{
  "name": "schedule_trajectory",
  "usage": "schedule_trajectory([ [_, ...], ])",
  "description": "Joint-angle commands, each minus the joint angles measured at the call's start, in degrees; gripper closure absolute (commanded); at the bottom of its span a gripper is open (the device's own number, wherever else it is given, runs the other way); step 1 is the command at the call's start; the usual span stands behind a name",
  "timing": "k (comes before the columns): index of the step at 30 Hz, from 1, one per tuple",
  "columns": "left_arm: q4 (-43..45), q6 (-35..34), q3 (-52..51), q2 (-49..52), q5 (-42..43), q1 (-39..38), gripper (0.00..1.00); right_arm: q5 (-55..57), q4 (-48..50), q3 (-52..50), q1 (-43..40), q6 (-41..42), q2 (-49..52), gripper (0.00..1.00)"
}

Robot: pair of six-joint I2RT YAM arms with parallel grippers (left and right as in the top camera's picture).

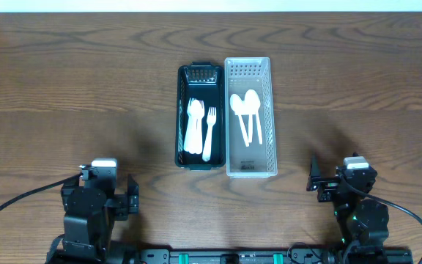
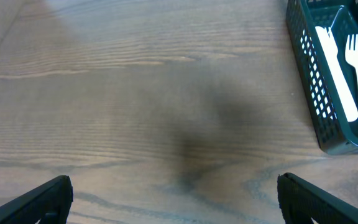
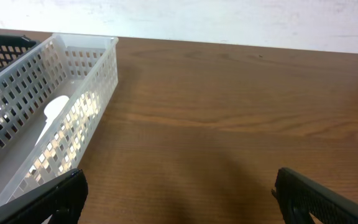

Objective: Pack container

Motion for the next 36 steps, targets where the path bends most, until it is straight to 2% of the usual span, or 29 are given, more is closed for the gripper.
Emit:
schedule_trajectory([
  [1, 0.48, 1.01, -0.13, -2.82, 1.88, 1.44, 0.02, -0.22, -0.02, -0.26, -0.55, -1.05, -0.44, 0.01],
  [3, 0.57, 1.03, -0.20, -6.84, 5.62, 2.84, 0.02, -0.22, -0.02, -0.26, -0.55, -1.05, -0.44, 0.01],
  [8, 4.50, 0.50, -3.04, -16.70, 8.00, 5.29, 0.02, -0.22, -0.02, -0.26, -0.55, -1.05, -0.44, 0.01],
  [11, 14.36, 0.31, -7.45, -19.30, 9.27, 6.54, 0.02, -0.22, -0.02, -0.26, -0.55, -1.05, -0.44, 0.01],
  [18, 46.40, 0.35, -22.86, -19.37, 11.87, 6.84, 0.02, -0.22, -0.02, -0.26, -0.55, -1.05, -0.44, 0.01],
  [22, 55.93, 0.33, -30.91, -19.37, 13.46, 6.84, 0.02, -0.24, -0.02, -0.26, -0.55, -1.07, -0.44, 0.01],
  [27, 56.65, -0.74, -35.69, -19.39, 18.88, 6.88, 0.02, -0.22, -0.02, -0.26, -0.55, -1.05, -0.44, 0.01],
  [32, 47.19, -2.51, -36.59, -19.39, 22.47, 6.88, 0.02, -0.22, -0.02, -0.26, -0.55, -1.05, -0.44, 0.01],
  [36, 47.71, -0.74, -36.59, -19.41, 22.12, 7.17, 0.02, -0.22, -0.02, -0.26, -0.55, -1.05, -0.44, 0.01],
])
